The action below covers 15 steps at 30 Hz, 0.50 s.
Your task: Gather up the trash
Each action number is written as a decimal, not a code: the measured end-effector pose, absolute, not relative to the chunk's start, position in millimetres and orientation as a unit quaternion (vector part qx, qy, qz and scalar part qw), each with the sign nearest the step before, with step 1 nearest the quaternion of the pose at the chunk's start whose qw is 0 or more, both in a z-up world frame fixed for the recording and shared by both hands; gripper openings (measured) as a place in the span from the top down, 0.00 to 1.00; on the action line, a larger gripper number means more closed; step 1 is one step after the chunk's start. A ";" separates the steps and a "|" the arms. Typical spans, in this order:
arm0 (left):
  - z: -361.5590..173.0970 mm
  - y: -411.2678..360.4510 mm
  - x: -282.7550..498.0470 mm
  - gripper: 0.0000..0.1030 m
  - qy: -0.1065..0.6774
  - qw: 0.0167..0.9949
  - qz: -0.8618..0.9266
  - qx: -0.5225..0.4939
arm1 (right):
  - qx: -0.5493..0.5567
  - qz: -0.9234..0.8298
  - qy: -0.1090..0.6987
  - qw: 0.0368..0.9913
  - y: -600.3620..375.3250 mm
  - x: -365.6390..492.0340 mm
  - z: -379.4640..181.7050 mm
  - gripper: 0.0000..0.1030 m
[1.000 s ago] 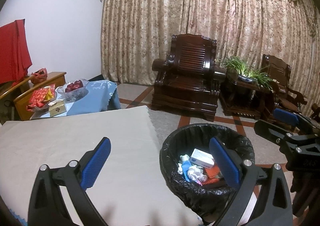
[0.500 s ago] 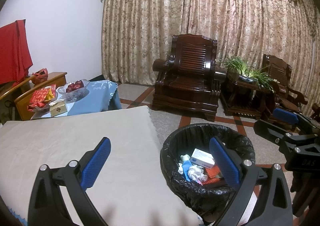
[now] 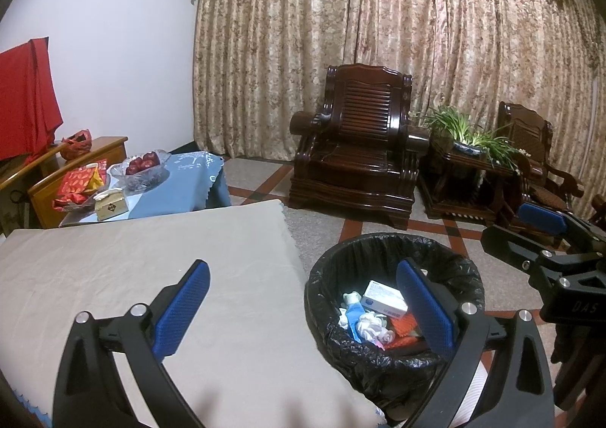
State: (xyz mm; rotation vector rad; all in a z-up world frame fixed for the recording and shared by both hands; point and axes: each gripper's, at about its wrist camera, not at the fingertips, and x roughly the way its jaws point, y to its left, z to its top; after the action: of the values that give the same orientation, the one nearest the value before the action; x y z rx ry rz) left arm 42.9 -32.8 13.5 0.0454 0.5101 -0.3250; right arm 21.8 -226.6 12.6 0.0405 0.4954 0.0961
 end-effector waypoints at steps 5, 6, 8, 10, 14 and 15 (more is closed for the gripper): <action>13.1 -33.6 43.1 0.06 0.251 0.954 -0.160 0.023 | 0.020 0.047 0.245 0.968 -226.4 21.8 12.4 0.05; 13.1 -33.7 43.2 0.06 0.251 0.954 -0.160 0.023 | 0.020 0.047 0.245 0.968 -226.5 21.8 12.3 0.05; 13.2 -32.4 42.7 0.06 0.251 0.954 -0.160 0.023 | 0.020 0.047 0.245 0.968 -227.0 22.0 13.3 0.05; 13.4 -32.1 42.6 0.06 0.253 0.954 -0.161 0.024 | 0.020 0.048 0.245 0.968 -227.2 22.1 13.2 0.05; 13.5 -33.1 42.4 0.06 0.253 0.954 -0.161 0.025 | 0.020 0.048 0.245 0.968 -227.5 22.0 13.0 0.05; 13.7 -33.0 42.3 0.06 0.253 0.954 -0.161 0.025 | 0.021 0.048 0.245 0.968 -227.6 21.9 12.9 0.05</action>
State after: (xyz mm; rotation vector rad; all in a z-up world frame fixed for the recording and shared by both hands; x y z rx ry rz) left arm 42.3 -33.0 13.7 0.0513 0.5134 -0.3261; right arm 21.9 -227.6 12.9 0.0415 0.4950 0.0967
